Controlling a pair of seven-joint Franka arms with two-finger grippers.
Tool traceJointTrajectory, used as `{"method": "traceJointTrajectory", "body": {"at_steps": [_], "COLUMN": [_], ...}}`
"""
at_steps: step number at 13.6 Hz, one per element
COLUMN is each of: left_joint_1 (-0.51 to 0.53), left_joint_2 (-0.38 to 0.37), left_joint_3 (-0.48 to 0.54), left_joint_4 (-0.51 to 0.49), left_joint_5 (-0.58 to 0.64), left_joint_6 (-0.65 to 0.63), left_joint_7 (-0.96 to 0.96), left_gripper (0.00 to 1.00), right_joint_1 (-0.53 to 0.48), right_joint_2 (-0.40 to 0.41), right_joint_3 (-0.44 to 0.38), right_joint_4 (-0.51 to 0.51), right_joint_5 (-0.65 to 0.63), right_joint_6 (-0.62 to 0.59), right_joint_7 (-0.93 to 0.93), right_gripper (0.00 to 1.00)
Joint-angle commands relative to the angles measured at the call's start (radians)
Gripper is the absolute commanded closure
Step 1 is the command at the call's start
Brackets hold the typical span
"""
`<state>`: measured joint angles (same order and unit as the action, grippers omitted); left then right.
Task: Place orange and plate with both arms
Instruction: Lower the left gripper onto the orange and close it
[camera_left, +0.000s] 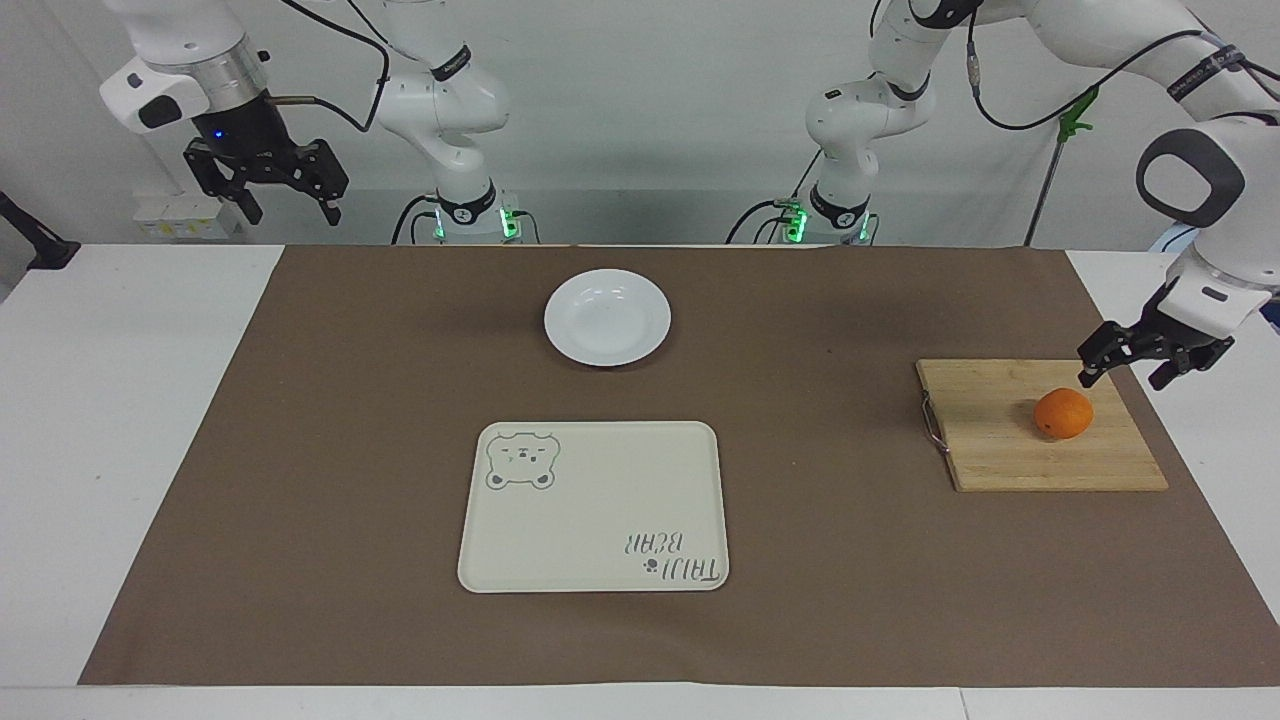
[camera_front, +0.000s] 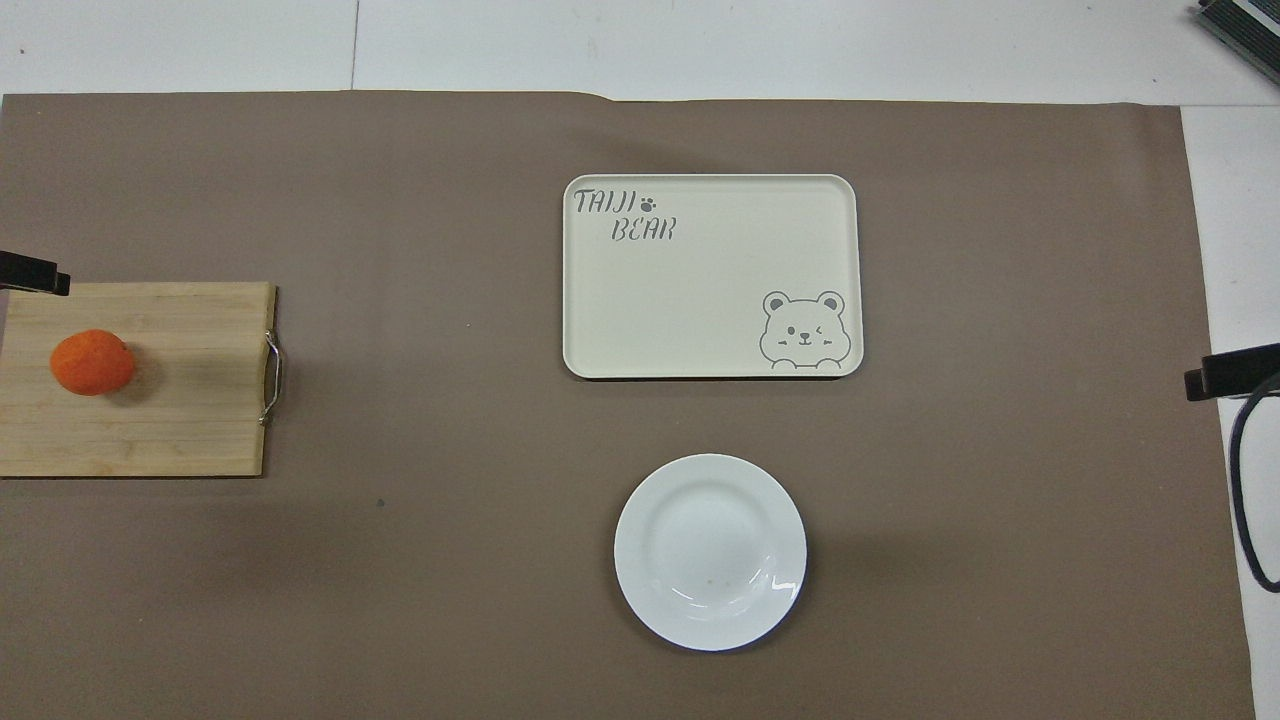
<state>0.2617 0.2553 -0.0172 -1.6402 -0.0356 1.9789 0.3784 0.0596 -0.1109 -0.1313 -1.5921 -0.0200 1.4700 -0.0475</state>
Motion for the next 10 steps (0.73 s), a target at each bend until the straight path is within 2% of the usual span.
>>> {"method": "traceJointTrajectory", "body": {"at_steps": [1,7,10], "left_joint_1": [0.059,0.068,0.074], "left_joint_2": [0.03,0.03,0.03], "left_joint_3": [-0.009,-0.009,-0.009], "left_joint_4": [-0.106,-0.234,-0.256], "left_joint_5": [-0.03,-0.03,-0.03], "left_joint_6": [0.131,0.257,0.264], "left_joint_7": [0.1,0.119,0.119], "left_gripper": [0.0,0.0,0.0], "right_joint_1": [0.026,0.031,0.031], "right_joint_2": [-0.009,-0.01,-0.01], "right_joint_3": [-0.037,-0.028,-0.028], "right_joint_4": [-0.003,-0.003,-0.003], "right_joint_5": [-0.014,-0.003,-0.003], "right_joint_6": [-0.013,-0.013,-0.013], "right_joint_7": [0.008,0.005,0.005], "right_gripper": [0.0,0.0,0.0]}}
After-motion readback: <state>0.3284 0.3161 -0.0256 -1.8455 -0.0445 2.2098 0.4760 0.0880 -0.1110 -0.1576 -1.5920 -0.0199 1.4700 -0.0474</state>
